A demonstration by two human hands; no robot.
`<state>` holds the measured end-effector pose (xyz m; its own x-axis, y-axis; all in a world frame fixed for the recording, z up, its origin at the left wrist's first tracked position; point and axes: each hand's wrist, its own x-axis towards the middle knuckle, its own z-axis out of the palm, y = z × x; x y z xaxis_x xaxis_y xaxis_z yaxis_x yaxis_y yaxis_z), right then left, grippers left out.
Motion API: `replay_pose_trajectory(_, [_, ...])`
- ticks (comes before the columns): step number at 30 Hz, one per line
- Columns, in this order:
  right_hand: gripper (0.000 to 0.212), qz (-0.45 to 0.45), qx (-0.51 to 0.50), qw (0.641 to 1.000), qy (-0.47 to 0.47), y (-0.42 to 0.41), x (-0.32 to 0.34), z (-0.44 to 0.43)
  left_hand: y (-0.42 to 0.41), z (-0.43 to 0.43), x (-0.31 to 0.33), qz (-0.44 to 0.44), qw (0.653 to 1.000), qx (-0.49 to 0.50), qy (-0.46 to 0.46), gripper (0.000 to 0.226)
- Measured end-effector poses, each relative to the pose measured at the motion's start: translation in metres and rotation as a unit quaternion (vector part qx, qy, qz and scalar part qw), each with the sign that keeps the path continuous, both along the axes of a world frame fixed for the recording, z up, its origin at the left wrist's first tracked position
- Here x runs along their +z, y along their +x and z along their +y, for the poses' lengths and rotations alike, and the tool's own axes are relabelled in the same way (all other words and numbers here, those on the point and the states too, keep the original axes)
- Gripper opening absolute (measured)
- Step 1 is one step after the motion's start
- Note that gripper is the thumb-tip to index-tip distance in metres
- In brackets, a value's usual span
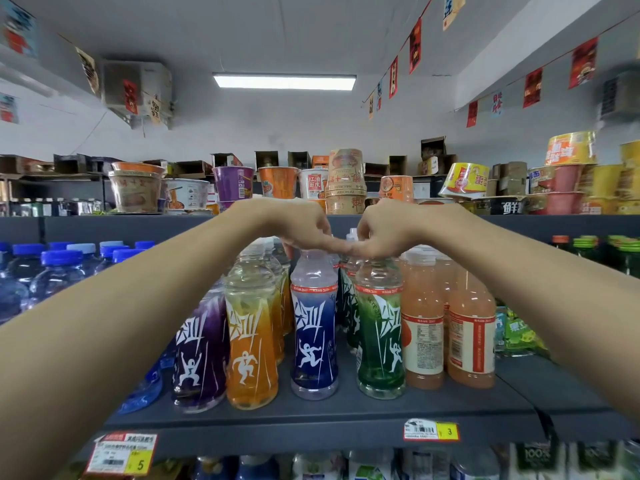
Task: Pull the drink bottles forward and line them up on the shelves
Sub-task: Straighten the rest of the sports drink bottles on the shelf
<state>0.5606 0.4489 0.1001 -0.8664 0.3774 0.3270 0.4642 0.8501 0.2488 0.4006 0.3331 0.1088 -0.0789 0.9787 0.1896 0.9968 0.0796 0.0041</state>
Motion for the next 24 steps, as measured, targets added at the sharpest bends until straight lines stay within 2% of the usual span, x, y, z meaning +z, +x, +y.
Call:
replay_pose_trajectory(2, [0.055, 0.012, -0.056, 0.994, -0.098, 0.0, 0.01, 0.001, -0.002, 0.001, 0.005, -0.024, 1.0, -0.007, 0.017, 0.064])
replay_pose_trajectory(5, [0.056, 0.08, -0.086, 0.973, -0.2, -0.001, 0.025, 0.008, -0.011, 0.007, 0.011, -0.101, 0.994, -0.009, 0.049, 0.056])
replay_pose_trajectory(9, [0.034, 0.162, -0.059, 0.974, -0.144, -0.008, 0.035, 0.031, -0.025, 0.026, 0.014, -0.062, 0.986, 0.026, 0.151, 0.042])
replay_pose_trajectory(11, [0.026, 0.12, -0.069, 0.98, -0.143, -0.016, 0.033, 0.039, -0.03, 0.035, 0.016, -0.042, 0.991, 0.047, 0.12, 0.034])
replay_pose_trajectory(15, [0.036, 0.043, -0.082, 0.979, -0.181, -0.029, 0.029, 0.052, -0.036, 0.053, 0.016, -0.037, 0.995, 0.089, 0.033, 0.033])
replay_pose_trajectory(17, [0.039, 0.022, -0.072, 0.98, -0.185, -0.033, 0.027, 0.058, -0.04, 0.06, 0.015, -0.033, 0.995, 0.088, 0.038, 0.024])
replay_pose_trajectory(20, [0.04, 0.01, -0.066, 0.988, -0.139, -0.035, 0.023, 0.065, -0.043, 0.065, 0.015, -0.026, 0.996, 0.079, 0.042, 0.02])
replay_pose_trajectory(24, [0.026, 0.006, -0.038, 0.987, -0.153, -0.03, 0.023, 0.07, -0.042, 0.065, 0.016, -0.004, 0.997, 0.066, 0.042, 0.023])
